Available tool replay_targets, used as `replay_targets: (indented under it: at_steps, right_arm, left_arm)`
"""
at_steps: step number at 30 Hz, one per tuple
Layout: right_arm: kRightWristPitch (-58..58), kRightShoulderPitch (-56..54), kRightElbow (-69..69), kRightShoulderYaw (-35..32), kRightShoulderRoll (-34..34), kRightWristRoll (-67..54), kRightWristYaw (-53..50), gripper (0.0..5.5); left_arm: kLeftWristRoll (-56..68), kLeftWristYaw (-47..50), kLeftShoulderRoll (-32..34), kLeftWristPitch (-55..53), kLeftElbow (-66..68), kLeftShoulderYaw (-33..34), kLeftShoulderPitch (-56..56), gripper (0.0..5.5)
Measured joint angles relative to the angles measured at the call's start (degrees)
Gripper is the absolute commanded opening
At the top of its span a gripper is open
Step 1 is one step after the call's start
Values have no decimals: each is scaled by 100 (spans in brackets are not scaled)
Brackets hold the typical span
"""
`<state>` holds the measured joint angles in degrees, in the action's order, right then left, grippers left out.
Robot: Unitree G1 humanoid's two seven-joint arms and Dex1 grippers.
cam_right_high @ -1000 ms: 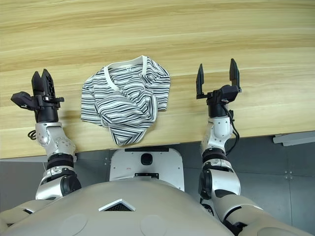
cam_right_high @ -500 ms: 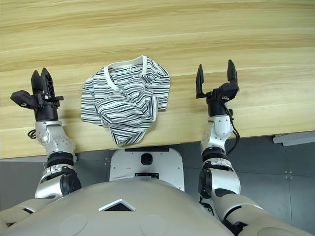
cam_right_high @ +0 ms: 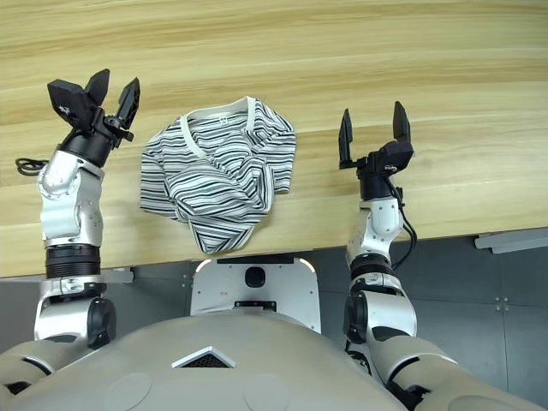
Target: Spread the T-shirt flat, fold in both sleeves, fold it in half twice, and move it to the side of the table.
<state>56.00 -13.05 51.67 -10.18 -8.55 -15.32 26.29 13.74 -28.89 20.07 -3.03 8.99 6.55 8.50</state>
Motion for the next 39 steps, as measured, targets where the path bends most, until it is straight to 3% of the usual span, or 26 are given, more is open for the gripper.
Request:
replay_targets:
  at_steps: [9, 23, 26, 27, 39]
  right_arm:
    - [3, 26, -41, -6, 6, 13, -44, 467]
    - [3, 88, -221, 14, 73, 96, -89, 467]
    - [3, 99, -252, 14, 76, 110, -90, 467]
    - [2, 100, -259, 14, 78, 111, -91, 467]
    - [2, 115, -271, 25, 82, 217, -207, 467]
  left_arm:
    - [-88, -513, 481, -1438, -84, -297, -537, 275]
    - [-341, -365, 497, -1052, 361, -415, -776, 275]
    - [-325, -339, 458, -1059, 350, -401, -789, 232]
    - [-268, -337, 427, -1096, 342, -390, -797, 211]
    - [1292, -459, -66, -2734, -66, 228, -807, 211]
